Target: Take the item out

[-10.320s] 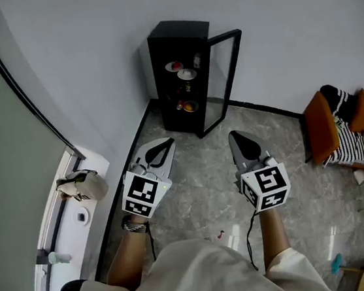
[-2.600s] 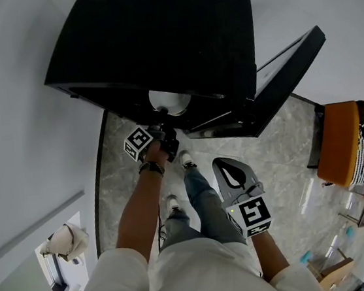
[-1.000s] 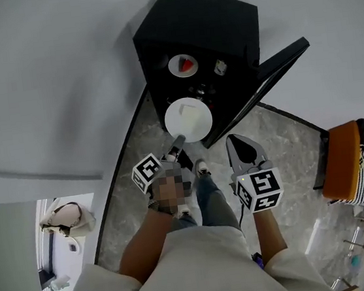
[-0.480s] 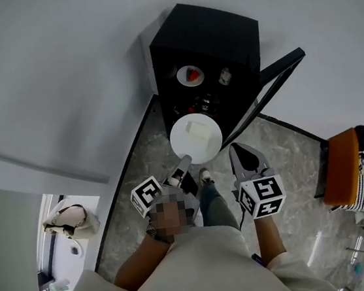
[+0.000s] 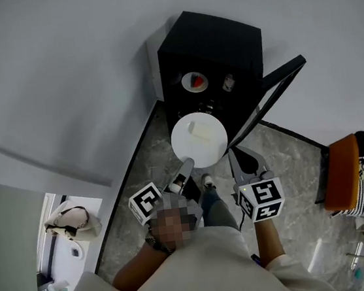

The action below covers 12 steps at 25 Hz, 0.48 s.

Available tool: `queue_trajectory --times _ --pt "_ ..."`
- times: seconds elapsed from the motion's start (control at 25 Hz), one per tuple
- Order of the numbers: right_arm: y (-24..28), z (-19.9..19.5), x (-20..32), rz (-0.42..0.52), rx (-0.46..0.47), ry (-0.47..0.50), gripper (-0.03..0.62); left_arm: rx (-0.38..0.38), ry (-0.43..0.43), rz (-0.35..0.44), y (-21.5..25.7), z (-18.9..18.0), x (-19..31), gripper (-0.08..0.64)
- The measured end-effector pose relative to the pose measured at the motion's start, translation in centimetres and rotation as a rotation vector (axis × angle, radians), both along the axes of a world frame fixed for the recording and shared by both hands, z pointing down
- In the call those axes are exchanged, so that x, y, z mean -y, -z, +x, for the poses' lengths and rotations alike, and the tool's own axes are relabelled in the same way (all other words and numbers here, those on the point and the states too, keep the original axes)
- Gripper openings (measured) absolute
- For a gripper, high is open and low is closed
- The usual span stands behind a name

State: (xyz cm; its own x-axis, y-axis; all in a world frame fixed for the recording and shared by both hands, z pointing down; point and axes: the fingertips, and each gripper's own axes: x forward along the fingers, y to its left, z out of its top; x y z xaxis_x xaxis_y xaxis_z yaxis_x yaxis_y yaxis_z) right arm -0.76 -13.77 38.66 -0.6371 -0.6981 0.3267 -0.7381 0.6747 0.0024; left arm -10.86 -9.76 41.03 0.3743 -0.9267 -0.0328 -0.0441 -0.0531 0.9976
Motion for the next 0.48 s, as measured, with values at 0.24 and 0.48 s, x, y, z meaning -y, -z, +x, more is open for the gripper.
queue_trajectory --times 0.24,0.48 --pt "0.3 0.1 0.3 0.009 -0.003 -0.009 0.006 -0.039 0.013 0.031 1.0 -0.2 0.3 0.012" --pt "0.6 -0.2 -0.1 0.016 -0.003 -0.01 0.006 0.001 0.03 -0.002 0.1 -1.4 -0.5 0.012"
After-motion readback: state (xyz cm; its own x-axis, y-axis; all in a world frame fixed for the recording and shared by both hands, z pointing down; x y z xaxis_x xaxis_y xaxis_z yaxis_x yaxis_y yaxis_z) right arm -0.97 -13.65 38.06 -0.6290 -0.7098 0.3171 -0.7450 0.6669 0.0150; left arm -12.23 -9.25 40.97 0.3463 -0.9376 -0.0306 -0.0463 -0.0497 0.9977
